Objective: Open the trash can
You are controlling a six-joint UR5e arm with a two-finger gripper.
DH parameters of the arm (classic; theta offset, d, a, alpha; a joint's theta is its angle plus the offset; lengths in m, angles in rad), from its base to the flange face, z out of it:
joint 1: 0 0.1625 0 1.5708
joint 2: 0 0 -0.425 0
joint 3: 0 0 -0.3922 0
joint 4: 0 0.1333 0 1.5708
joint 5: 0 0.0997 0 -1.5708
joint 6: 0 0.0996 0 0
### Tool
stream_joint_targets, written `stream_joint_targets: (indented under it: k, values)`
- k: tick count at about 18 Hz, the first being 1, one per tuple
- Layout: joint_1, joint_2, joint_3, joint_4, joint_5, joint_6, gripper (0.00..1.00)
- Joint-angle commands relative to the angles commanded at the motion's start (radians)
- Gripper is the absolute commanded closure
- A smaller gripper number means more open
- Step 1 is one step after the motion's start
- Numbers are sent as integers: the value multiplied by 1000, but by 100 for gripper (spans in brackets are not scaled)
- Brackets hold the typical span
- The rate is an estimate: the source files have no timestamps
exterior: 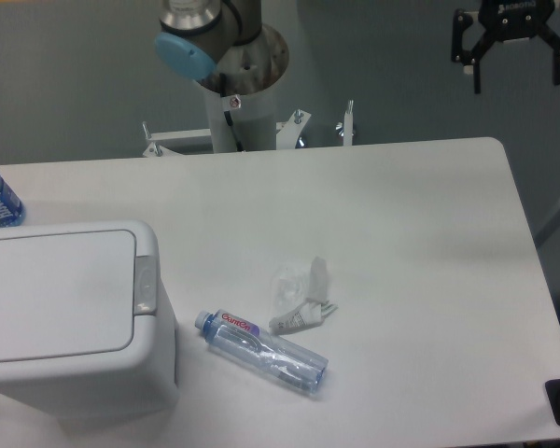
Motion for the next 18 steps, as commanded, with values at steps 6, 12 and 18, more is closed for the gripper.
stream_joint_targets:
  k: [6,12,18]
  values:
    - [-12,-5,23,-2,-15,-164,0]
    - [-144,-38,61,-2,-14,-342,0]
    - [-377,-144,150,0,14,-705,0]
